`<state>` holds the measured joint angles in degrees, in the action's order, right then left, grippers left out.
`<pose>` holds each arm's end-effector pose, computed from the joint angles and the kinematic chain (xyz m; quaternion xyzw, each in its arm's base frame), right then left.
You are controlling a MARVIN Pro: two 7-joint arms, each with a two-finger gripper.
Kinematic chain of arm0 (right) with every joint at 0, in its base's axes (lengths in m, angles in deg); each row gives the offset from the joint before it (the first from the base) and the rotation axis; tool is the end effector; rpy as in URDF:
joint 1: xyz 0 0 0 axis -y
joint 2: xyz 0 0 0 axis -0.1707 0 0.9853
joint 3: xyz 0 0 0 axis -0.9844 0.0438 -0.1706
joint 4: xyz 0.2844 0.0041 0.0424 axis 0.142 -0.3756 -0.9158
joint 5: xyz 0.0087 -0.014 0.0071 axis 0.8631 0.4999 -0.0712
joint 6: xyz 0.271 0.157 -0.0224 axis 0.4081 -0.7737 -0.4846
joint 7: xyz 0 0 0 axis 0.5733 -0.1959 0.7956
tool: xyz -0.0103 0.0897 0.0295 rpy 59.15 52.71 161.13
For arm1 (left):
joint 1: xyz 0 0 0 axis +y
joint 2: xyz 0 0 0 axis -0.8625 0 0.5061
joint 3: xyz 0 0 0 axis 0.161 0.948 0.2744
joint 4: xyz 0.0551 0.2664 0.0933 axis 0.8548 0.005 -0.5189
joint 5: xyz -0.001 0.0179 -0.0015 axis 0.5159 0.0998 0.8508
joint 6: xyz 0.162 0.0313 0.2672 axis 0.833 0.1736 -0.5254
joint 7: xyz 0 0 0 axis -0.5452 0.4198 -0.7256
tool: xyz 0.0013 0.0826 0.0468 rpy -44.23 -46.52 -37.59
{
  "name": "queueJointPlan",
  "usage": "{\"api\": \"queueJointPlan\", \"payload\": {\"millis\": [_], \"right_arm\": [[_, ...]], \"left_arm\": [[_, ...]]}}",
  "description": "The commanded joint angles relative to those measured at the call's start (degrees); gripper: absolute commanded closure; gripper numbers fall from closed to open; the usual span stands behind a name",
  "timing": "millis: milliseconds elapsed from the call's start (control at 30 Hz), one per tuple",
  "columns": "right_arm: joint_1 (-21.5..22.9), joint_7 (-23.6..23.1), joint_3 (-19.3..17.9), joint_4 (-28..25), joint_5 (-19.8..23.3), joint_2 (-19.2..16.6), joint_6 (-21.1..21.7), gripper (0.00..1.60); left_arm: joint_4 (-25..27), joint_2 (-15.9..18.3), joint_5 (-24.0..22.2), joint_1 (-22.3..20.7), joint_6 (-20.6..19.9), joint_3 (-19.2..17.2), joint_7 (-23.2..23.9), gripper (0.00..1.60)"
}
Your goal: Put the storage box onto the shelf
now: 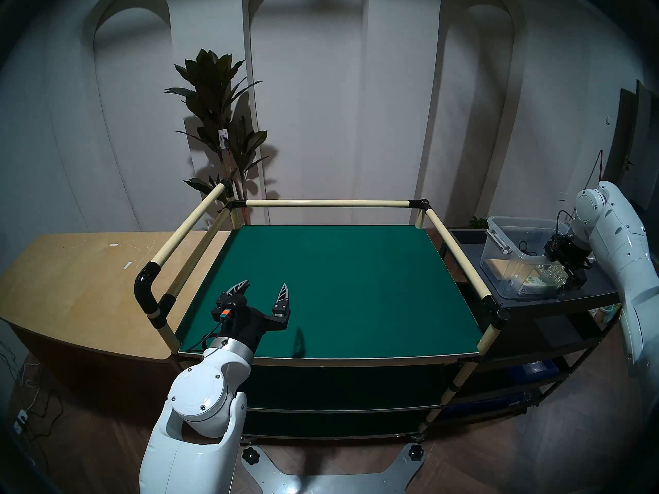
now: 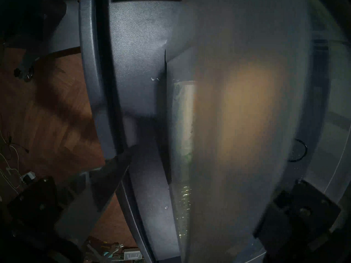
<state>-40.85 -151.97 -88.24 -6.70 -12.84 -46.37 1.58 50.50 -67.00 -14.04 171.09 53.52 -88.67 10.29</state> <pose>0.4777 -0.3593 -0.1370 0.7275 0.6724 0.0228 0.1344 0.3194 -0.0138 -0.2673 0.7105 -0.0483 0.6994 0.0601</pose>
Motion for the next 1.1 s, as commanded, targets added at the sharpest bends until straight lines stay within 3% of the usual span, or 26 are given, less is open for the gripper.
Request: {"api": "queueJointPlan", "payload": {"millis": [0, 33, 67, 100, 133, 167, 233, 267, 367, 433, 467, 500, 1067], "right_arm": [[6.3, 1.0, 2.2, 6.3, -2.7, 3.9, -1.9, 0.0], [6.9, 1.1, 2.6, 7.5, -3.1, 4.3, -2.2, 0.08], [7.0, 1.2, 2.9, 7.8, -3.3, 4.5, -2.3, 0.34], [7.7, 1.4, 3.4, 9.2, -3.9, 5.1, -2.8, 0.41], [8.1, 1.6, 3.8, 10.3, -4.3, 5.4, -3.1, 0.65], [8.2, 1.4, 4.2, 10.6, -4.6, 5.6, -3.6, 0.71], [9.1, 1.5, 4.7, 12.6, -5.0, 6.3, -4.5, 0.75], [9.7, 1.7, 5.1, 13.6, -5.4, 6.6, -5.0, 0.58], [10.9, 1.9, 5.9, 15.9, -6.1, 7.3, -6.4, 0.53], [11.8, 2.1, 6.3, 17.5, -6.4, 7.7, -7.2, 0.97], [12.3, 2.2, 6.5, 18.3, -6.7, 7.9, -7.7, 1.42], [12.9, 2.3, 6.7, 19.1, -6.8, 8.1, -8.2, 1.6], [22.6, 4.0, 9.9, 27.5, -9.4, 9.9, -15.6, 1.6]], "left_arm": [[1.5, 0.1, 0.0, -0.4, 0.4, -0.1, 0.1, 0.0], [1.5, 0.1, 0.0, -0.4, 0.4, -0.1, 0.1, 0.0], [1.5, 0.1, 0.0, -0.4, 0.4, -0.1, 0.1, 0.0], [1.5, 0.1, 0.0, -0.4, 0.4, -0.1, 0.1, 0.0], [1.5, 0.1, 0.0, -0.3, 0.4, -0.1, 0.1, 0.0], [1.5, 0.1, 0.0, -0.3, 0.4, -0.1, 0.1, 0.0], [1.5, 0.1, 0.0, -0.3, 0.4, -0.1, 0.1, 0.0], [1.5, 0.1, 0.0, -0.3, 0.4, -0.1, 0.1, 0.0], [1.5, 0.2, 0.0, -0.3, 0.3, -0.1, 0.1, 0.0], [1.5, 0.2, 0.0, -0.3, 0.3, -0.1, 0.1, 0.0], [1.5, 0.2, 0.0, -0.3, 0.3, -0.1, 0.1, 0.0], [1.6, 0.2, 0.0, -0.3, 0.3, -0.1, 0.1, 0.0], [1.5, 0.2, -0.1, -0.3, 0.3, -0.1, 0.0, 0.0]]}}
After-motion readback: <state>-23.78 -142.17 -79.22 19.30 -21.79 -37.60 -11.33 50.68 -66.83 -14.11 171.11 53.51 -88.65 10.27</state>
